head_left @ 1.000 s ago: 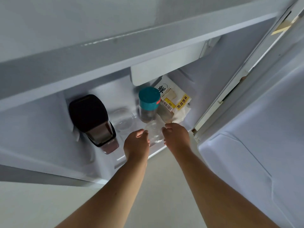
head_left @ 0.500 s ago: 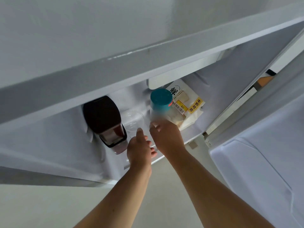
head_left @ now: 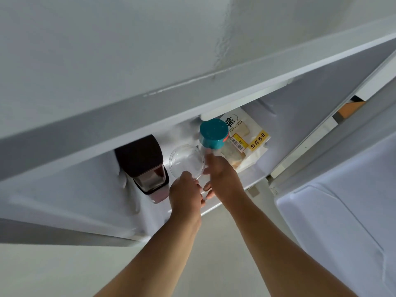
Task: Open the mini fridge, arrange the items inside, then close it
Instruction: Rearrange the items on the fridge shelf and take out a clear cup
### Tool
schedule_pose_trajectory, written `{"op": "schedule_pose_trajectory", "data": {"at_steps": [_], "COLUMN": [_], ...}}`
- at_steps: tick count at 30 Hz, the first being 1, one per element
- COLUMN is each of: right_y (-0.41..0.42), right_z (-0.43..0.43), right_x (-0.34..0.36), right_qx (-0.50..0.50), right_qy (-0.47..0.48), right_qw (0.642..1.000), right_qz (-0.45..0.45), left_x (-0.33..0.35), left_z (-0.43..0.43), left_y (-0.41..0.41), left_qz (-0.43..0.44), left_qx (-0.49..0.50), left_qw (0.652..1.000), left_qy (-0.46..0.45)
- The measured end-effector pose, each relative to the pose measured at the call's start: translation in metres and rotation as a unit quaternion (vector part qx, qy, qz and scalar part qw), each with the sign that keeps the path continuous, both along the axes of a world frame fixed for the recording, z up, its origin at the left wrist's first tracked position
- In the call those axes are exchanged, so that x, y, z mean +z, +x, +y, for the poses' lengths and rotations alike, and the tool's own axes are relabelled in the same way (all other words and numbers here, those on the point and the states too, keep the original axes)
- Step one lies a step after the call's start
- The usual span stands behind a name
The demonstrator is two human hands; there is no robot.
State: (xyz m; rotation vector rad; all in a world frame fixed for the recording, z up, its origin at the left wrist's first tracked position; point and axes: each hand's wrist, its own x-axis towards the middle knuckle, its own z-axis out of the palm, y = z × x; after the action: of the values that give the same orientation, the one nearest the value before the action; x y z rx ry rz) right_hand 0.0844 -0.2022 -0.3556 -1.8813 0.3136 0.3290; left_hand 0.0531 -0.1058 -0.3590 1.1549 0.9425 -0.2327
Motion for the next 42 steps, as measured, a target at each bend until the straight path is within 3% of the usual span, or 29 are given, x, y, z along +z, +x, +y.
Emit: {"op": "schedule_pose_trajectory", "data": {"at_steps": [3,6,8,10,12,16,21,27,32,37,42], "right_y": [-0.008,-0.015,-0.019,-0.024,-0.029,-0.034,-0.027,-0.017,-0.024,-0.041,-0.004], "right_z": [-0.018,-0.036,-0.044,-0.048,-0.051,-0.051,-0.044,-0.031,-0.033,-0.008,0.045], "right_x": [0.011,0.015,0.015,0.018,0.019,0.010,-0.005,-0.018,-0.006,0.036,0.079], "right_qx": [-0.028,-0.021,-0.045,-0.072,-0.076,-0.025,0.038,0.091,0.087,-0.017,0.118], "right_qy": [0.171,0.217,0.222,0.138,-0.010,-0.253,-0.352,-0.412,-0.411,-0.307,-0.103], "right_qw": [0.980,0.971,0.973,0.988,0.990,0.949,0.911,0.886,0.892,0.899,0.971], "right_qz": [0.095,0.101,0.052,-0.025,-0.117,-0.187,-0.209,-0.192,-0.168,-0.311,-0.180], "left_x": [0.010,0.015,0.014,0.011,0.003,-0.011,-0.019,-0.021,-0.010,0.028,0.062], "left_z": [-0.002,-0.001,-0.003,-0.010,-0.014,-0.012,-0.011,-0.017,-0.019,0.000,0.024], "left_y": [-0.010,-0.012,-0.011,-0.012,-0.014,-0.017,-0.014,-0.005,-0.007,-0.033,-0.042], "left_qz": [-0.004,0.005,0.015,0.007,-0.027,-0.097,-0.138,-0.080,-0.085,-0.142,-0.144], "left_qx": [-0.060,-0.124,-0.160,-0.157,-0.103,-0.055,-0.107,-0.143,-0.151,0.023,0.118], "left_qw": [0.996,0.982,0.979,0.986,0.994,0.994,0.981,0.984,0.979,0.980,0.978], "left_qy": [-0.066,-0.141,-0.123,-0.062,-0.011,0.017,0.082,0.070,0.104,0.135,0.089]}}
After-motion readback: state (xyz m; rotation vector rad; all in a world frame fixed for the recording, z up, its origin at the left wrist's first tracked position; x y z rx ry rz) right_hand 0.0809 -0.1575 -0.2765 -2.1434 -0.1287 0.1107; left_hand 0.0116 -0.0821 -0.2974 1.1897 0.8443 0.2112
